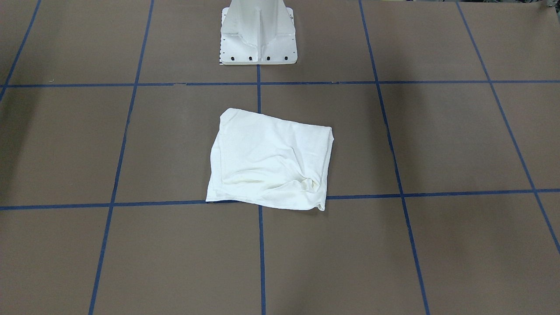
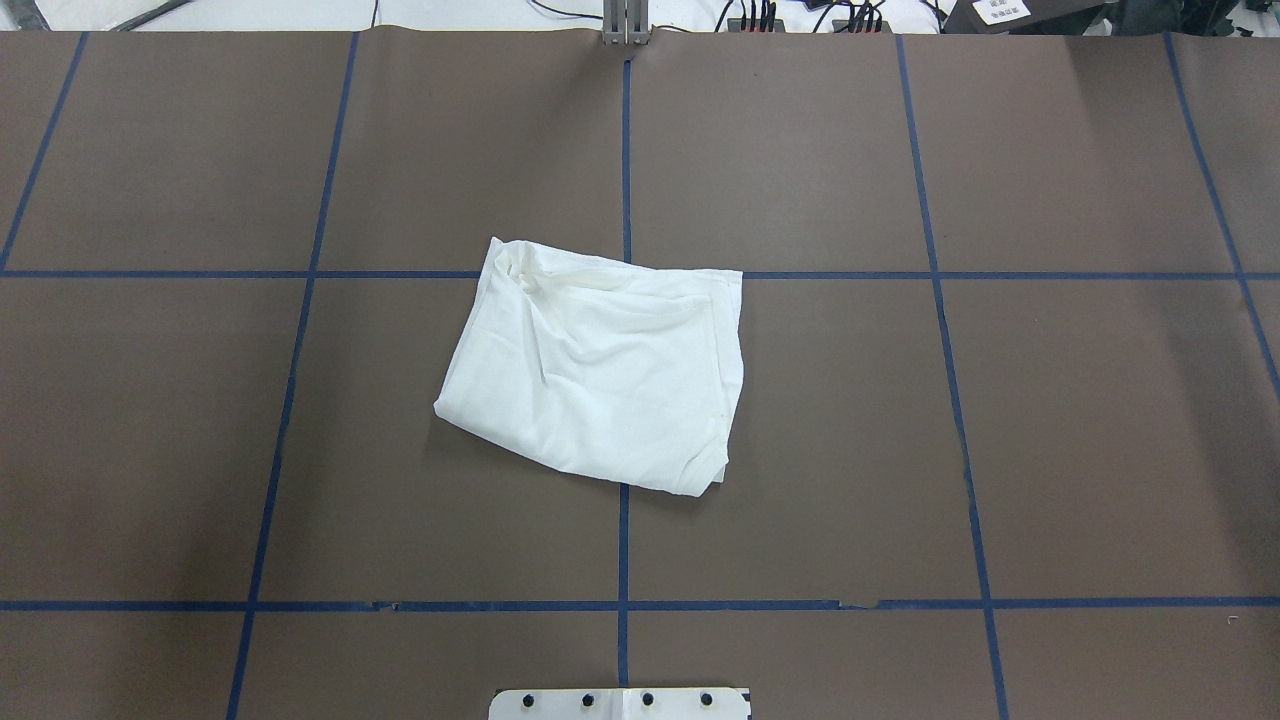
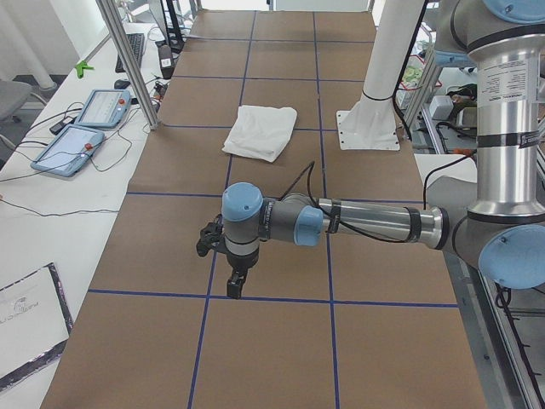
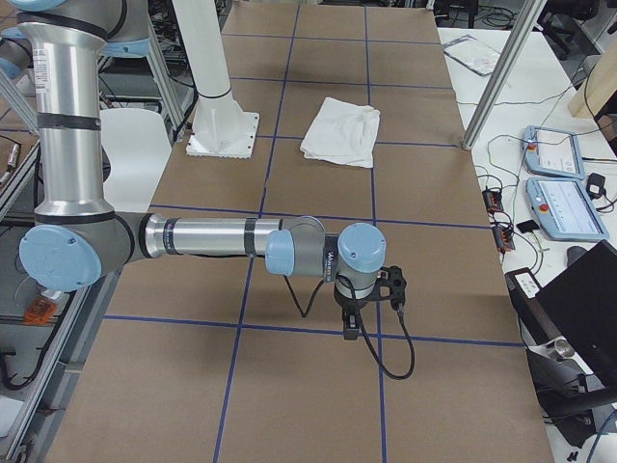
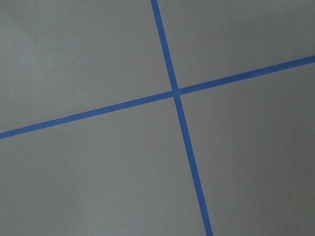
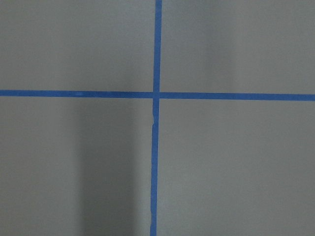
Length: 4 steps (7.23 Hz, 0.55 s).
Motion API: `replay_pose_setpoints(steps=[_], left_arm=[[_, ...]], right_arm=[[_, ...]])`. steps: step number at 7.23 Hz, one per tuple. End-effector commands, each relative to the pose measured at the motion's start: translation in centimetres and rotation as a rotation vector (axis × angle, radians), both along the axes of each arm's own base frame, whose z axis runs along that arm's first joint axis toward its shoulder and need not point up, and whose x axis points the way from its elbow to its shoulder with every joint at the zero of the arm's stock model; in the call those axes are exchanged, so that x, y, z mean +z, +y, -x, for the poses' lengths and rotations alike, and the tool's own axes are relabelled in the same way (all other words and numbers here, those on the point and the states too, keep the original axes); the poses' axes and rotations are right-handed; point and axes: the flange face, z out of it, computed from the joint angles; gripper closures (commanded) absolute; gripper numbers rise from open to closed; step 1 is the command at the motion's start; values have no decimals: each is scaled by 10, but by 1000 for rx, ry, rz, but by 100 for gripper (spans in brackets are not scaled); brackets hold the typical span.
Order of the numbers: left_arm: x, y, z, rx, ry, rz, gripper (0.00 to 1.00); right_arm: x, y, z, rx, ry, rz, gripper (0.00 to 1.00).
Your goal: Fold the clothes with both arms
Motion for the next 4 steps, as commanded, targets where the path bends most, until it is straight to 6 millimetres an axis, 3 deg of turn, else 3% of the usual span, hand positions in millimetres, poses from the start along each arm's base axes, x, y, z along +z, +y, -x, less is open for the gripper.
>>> replay_pose_setpoints(steps=[1,4], left_arm=[[7,3,3,14,29,13,0],[10,5,1,16,66,21,0]], right_arm=[[4,8,-13,32,-28,24,0],[17,47,-19,54,-33,51,0]])
